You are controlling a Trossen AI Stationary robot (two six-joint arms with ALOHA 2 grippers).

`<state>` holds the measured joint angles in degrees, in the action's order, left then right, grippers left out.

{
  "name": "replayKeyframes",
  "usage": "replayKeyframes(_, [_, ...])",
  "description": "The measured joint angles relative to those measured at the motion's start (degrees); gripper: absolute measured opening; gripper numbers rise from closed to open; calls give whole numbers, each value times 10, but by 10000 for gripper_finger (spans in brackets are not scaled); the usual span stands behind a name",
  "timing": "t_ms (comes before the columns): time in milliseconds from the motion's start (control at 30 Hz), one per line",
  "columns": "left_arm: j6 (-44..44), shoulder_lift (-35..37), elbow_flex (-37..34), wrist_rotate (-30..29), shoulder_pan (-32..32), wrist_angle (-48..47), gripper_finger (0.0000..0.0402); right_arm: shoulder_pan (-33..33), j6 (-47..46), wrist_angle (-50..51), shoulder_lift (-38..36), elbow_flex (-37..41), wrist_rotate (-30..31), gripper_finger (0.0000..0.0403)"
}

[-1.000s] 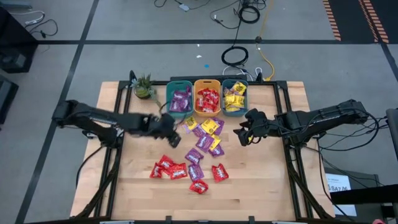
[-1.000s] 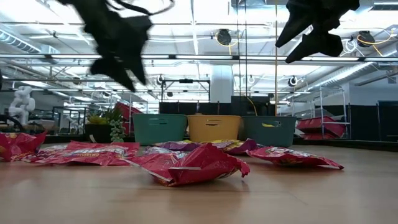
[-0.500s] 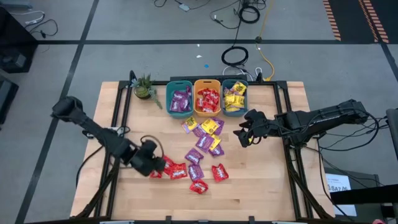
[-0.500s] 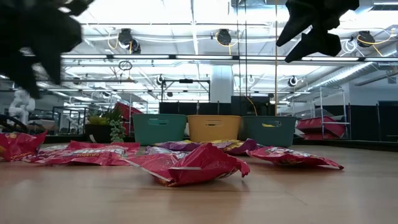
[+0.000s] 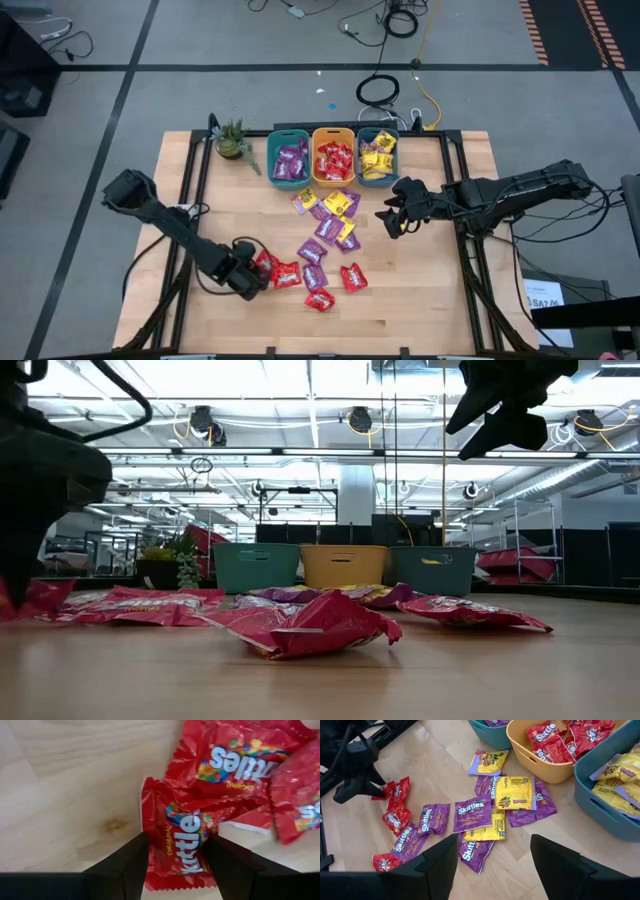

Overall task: Sort candy
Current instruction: Put the red candy into the yellow bin

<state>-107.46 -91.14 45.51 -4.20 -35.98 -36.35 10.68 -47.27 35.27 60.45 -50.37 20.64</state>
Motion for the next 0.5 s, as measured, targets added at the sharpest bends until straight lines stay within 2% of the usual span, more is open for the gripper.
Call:
replayKeyframes(100, [0,-18,1,22,5,3,190,0,0,0,0,0,0,238])
replayKeyframes(167, [0,-18,1,25,4,4,167,0,0,0,0,0,0,238])
replayKeyframes(400, [28,25,17,47,3,-57,30,0,7,1,0,0,1,238])
replayKeyframes(500, [30,60,23,47,3,-87,29,0,16,0,0,0,2,238])
